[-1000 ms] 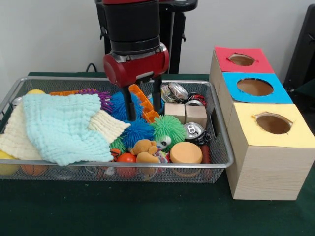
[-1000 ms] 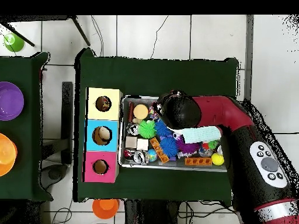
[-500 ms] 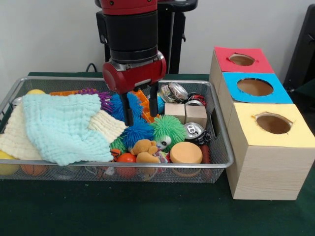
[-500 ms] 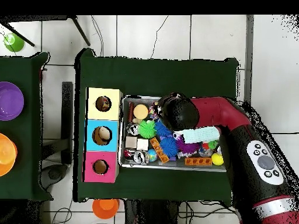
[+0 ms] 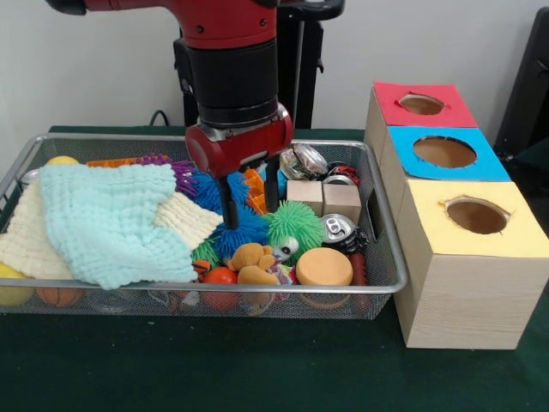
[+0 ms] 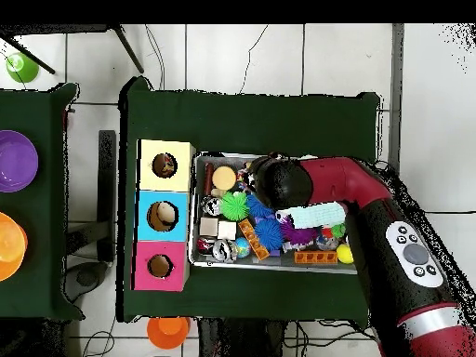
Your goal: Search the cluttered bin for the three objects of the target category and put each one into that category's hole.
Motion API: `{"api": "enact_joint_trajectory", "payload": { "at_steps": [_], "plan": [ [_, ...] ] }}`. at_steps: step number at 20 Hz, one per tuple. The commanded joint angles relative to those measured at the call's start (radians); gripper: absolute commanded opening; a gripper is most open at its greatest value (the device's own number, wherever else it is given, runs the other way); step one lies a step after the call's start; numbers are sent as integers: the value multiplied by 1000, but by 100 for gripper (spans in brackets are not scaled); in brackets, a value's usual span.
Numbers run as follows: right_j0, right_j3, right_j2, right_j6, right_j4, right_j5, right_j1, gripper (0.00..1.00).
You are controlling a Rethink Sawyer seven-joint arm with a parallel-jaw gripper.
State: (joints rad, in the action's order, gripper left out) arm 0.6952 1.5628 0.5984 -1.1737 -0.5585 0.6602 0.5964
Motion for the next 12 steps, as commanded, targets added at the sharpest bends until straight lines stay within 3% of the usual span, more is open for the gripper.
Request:
{"api": "enact_joint_trajectory", "payload": {
  "at_steps": [1,12],
  "plan": [
    [10,-27,46,141,-63,0,-66,100],
    [-3,-60,19,121,-130,-33,-96,100]
  ]
}}
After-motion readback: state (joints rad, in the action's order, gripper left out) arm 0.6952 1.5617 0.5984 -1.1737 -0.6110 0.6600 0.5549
